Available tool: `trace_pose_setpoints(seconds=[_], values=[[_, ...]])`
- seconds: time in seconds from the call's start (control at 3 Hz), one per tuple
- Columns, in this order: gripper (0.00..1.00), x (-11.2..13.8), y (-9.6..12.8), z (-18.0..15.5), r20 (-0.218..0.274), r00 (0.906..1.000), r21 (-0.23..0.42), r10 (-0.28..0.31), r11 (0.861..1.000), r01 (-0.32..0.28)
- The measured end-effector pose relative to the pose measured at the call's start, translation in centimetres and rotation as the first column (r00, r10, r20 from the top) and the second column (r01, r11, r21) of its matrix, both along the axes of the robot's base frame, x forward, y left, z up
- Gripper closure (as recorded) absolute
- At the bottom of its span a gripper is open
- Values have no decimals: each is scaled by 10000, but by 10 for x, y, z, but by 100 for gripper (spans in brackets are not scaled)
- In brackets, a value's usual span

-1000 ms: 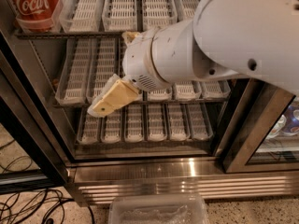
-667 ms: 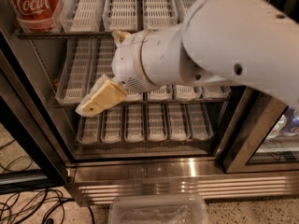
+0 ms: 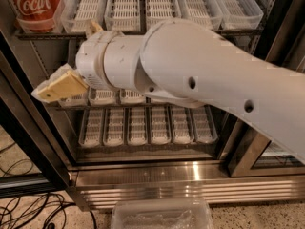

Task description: Pick coke can from top shelf of fridge

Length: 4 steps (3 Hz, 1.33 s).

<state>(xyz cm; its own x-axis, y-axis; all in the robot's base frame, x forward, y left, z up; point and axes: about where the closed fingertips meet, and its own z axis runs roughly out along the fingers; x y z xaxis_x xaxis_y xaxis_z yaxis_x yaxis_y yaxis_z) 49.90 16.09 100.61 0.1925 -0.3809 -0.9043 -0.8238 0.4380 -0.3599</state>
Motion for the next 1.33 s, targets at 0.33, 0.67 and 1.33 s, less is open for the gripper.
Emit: trace_pose_setpoints(seconds=[0.33,0.67,1.33], values=[[0,8,10,16,222,9970,704,-736,9949,719],[0,6,9,19,172,9866,977,-1623,9823,1599],[0,-1,-5,5,-278,9468,1486,-3206,9353,3211]])
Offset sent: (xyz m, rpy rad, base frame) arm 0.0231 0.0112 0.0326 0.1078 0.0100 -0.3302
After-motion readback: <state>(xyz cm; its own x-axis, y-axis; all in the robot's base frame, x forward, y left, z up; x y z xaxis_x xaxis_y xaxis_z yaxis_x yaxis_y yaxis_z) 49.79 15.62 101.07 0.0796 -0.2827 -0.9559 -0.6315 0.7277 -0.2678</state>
